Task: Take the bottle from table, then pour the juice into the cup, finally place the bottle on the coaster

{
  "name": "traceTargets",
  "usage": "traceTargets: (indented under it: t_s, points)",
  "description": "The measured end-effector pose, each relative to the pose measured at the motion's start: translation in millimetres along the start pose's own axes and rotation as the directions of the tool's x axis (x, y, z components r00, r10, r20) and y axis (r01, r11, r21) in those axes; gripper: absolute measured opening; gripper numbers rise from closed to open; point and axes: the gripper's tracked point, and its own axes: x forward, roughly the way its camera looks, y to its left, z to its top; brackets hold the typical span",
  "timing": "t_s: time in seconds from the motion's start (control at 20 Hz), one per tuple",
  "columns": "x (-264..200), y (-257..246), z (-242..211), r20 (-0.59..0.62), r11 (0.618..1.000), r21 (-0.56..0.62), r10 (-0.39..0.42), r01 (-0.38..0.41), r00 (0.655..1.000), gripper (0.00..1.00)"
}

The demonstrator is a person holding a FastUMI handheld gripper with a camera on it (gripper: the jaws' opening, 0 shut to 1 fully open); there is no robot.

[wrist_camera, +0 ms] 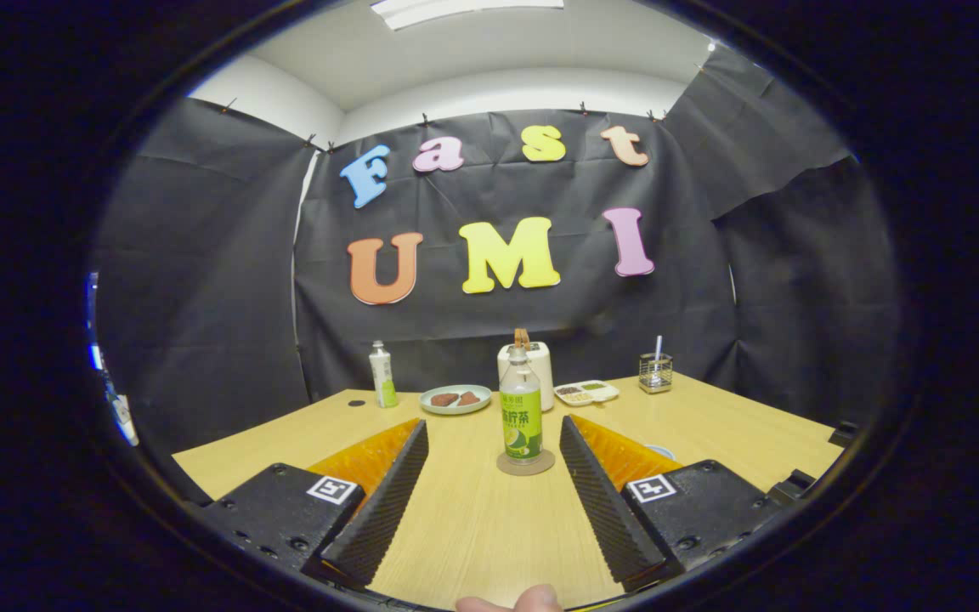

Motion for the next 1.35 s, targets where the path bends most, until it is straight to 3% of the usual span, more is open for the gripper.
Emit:
traceTargets:
  t_s: [0.35, 0.6, 1.35]
  points:
    - [-27.8, 2.4, -19.9, 0.019, 1.0, -0.021, 0.009, -0.008, 1.0, 1.0]
    - [-27.1, -0.1, -36.7, 0.029, 0.999, -0.035, -0.03, 0.031, 0.999, 1.0]
    - [-26.0, 4.8, -38.1, 0.046, 1.0, -0.005, -0.027, 0.027, 0.999, 1.0]
